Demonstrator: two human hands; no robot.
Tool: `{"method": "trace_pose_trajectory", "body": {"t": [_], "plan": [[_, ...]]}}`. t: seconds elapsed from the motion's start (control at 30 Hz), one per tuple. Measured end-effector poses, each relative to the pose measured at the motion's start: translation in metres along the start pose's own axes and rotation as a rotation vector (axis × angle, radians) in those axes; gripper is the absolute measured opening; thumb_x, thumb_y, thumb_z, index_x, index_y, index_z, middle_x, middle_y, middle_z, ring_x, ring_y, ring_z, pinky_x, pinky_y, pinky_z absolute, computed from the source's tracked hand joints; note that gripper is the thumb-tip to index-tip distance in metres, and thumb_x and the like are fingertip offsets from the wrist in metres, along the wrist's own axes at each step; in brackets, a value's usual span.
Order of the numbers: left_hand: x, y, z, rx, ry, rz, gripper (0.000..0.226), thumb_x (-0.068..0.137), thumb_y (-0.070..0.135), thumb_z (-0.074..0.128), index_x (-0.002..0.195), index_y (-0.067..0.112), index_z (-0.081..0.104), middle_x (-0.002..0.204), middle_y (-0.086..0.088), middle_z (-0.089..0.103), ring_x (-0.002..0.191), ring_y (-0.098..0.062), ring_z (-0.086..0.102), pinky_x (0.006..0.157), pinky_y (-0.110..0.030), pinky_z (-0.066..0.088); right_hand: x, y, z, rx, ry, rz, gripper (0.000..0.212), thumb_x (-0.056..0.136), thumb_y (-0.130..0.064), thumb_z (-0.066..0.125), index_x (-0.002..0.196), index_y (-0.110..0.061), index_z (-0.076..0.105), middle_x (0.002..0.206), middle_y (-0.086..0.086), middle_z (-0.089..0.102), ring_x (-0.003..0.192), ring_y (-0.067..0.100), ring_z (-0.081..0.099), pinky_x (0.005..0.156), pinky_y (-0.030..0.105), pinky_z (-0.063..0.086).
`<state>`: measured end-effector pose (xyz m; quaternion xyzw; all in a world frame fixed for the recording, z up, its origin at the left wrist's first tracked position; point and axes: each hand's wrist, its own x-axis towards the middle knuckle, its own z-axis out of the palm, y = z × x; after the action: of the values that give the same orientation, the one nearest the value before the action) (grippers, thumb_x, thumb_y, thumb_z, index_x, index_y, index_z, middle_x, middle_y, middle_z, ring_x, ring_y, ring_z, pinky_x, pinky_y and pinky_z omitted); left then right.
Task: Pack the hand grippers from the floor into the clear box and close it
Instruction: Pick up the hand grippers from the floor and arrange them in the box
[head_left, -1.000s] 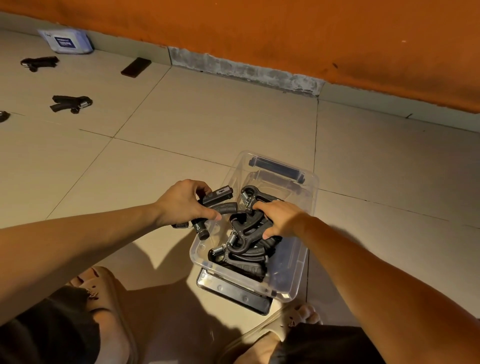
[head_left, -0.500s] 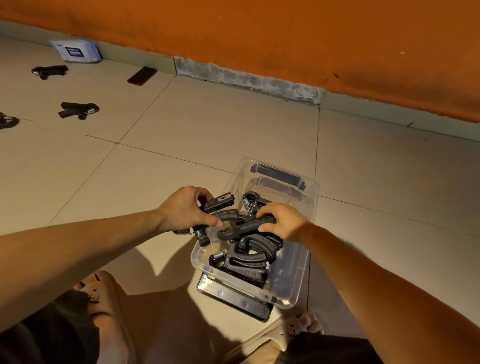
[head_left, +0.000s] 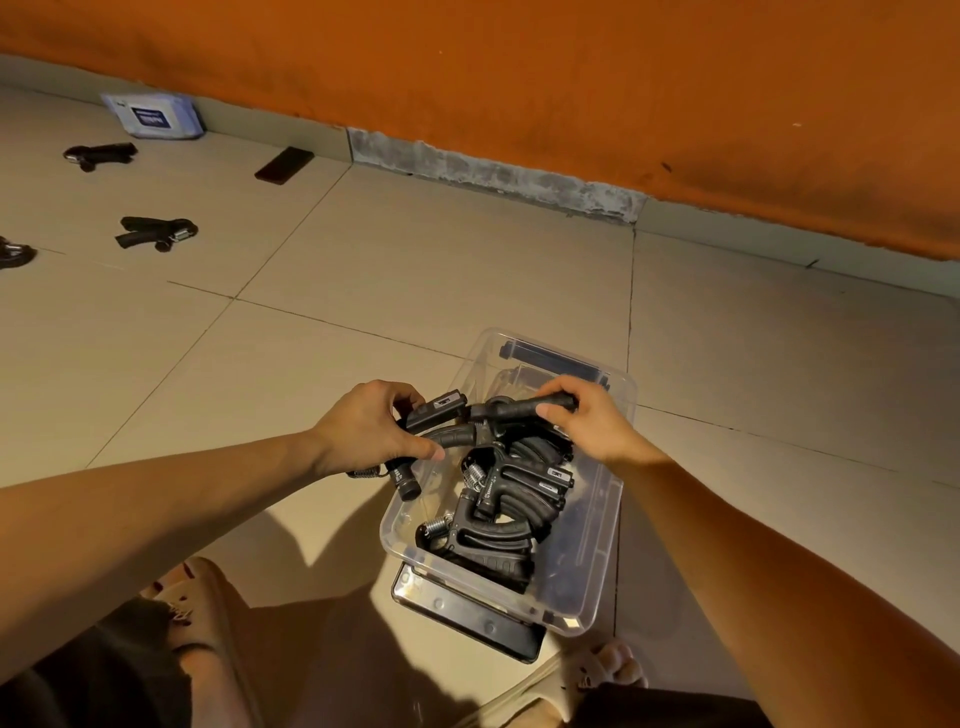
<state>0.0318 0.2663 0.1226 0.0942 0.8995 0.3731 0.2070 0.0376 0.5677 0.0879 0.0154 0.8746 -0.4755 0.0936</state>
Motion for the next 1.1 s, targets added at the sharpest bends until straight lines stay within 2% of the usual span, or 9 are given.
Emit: {"method": "trace_pose_trajectory", "body": {"t": [0.2, 0.3, 0.47, 0.7, 0.8, 0.87, 0.93, 1.0, 1.1], "plan": [[0.003, 0.001, 0.0, -0.018, -0.004, 0.009, 0.041, 0.063, 0.04, 0.095, 0.093, 0.025, 0.071, 0.086, -0.001, 0.072, 0.052, -0.009, 0.063, 0.043, -0.027, 0.049, 0.013, 0.001, -0.006, 0.137, 0.198, 0.113, 0.015, 0.098, -0.019, 0.062, 0.111, -0.012, 0.067, 0.099, 0.003, 0.065, 0.087, 0.013, 0.062, 0.069, 0.019, 0.047], [0.004, 0.002, 0.0, -0.007, -0.008, 0.017, 0.041, 0.064, 0.039, 0.094, 0.094, 0.025, 0.071, 0.086, 0.0, 0.072, 0.053, -0.008, 0.063, 0.044, -0.024, 0.047, 0.023, 0.003, -0.001, 0.084, 0.274, 0.178, 0.013, 0.099, -0.025, 0.062, 0.103, -0.014, 0.069, 0.091, 0.002, 0.067, 0.08, 0.013, 0.061, 0.065, 0.024, 0.046], [0.006, 0.001, 0.0, -0.001, -0.016, 0.014, 0.04, 0.065, 0.039, 0.094, 0.093, 0.024, 0.07, 0.087, 0.0, 0.072, 0.054, -0.006, 0.063, 0.047, -0.024, 0.049, 0.035, 0.012, 0.009, -0.03, 0.254, 0.292, 0.021, 0.1, -0.031, 0.06, 0.095, -0.014, 0.069, 0.085, 0.006, 0.069, 0.079, 0.021, 0.061, 0.073, 0.034, 0.048], [0.008, 0.005, 0.002, -0.032, -0.023, 0.001, 0.039, 0.066, 0.035, 0.094, 0.094, 0.021, 0.072, 0.081, 0.0, 0.07, 0.045, -0.001, 0.056, 0.038, -0.014, 0.039, 0.047, 0.02, 0.014, -0.114, 0.176, 0.408, 0.029, 0.103, -0.029, 0.055, 0.077, -0.016, 0.057, 0.076, 0.005, 0.061, 0.064, 0.013, 0.053, 0.063, 0.027, 0.042], [0.008, 0.005, 0.002, -0.054, -0.035, -0.001, 0.038, 0.068, 0.03, 0.094, 0.096, 0.018, 0.072, 0.074, 0.002, 0.068, 0.042, -0.001, 0.054, 0.037, -0.014, 0.038, 0.049, 0.022, 0.015, -0.158, 0.147, 0.431, 0.035, 0.105, -0.021, 0.05, 0.071, -0.013, 0.054, 0.072, 0.006, 0.056, 0.064, 0.018, 0.051, 0.053, 0.026, 0.037], [0.009, 0.004, 0.002, -0.051, -0.031, -0.002, 0.037, 0.068, 0.031, 0.094, 0.095, 0.019, 0.072, 0.073, 0.004, 0.068, 0.044, -0.001, 0.057, 0.041, -0.017, 0.042, 0.048, 0.025, 0.018, -0.237, 0.125, 0.401, 0.028, 0.104, -0.016, 0.049, 0.079, -0.01, 0.06, 0.076, 0.007, 0.057, 0.072, 0.023, 0.054, 0.058, 0.026, 0.04], [0.011, 0.002, 0.002, -0.031, -0.016, 0.005, 0.038, 0.065, 0.037, 0.095, 0.092, 0.024, 0.072, 0.08, 0.004, 0.071, 0.053, -0.008, 0.064, 0.05, -0.027, 0.05, 0.044, 0.028, 0.022, -0.325, 0.087, 0.36, 0.017, 0.101, -0.018, 0.056, 0.108, -0.009, 0.067, 0.099, 0.011, 0.061, 0.081, 0.024, 0.06, 0.067, 0.025, 0.044], [0.013, 0.0, 0.002, -0.028, -0.013, 0.002, 0.038, 0.063, 0.039, 0.095, 0.09, 0.026, 0.072, 0.085, 0.002, 0.072, 0.06, -0.018, 0.068, 0.052, -0.031, 0.052, 0.039, 0.031, 0.027, -0.45, 0.027, 0.318, 0.038, 0.097, -0.021, 0.062, 0.134, -0.012, 0.058, 0.126, 0.017, 0.055, 0.099, 0.03, 0.063, 0.079, 0.029, 0.049], [0.015, 0.0, 0.002, -0.044, -0.017, -0.003, 0.039, 0.062, 0.039, 0.096, 0.091, 0.025, 0.072, 0.084, 0.0, 0.072, 0.057, -0.019, 0.068, 0.045, -0.029, 0.051, 0.039, 0.031, 0.028, -0.542, 0.028, 0.274, 0.04, 0.098, -0.016, 0.061, 0.136, -0.011, 0.055, 0.128, 0.018, 0.057, 0.103, 0.029, 0.061, 0.085, 0.033, 0.05]]}}
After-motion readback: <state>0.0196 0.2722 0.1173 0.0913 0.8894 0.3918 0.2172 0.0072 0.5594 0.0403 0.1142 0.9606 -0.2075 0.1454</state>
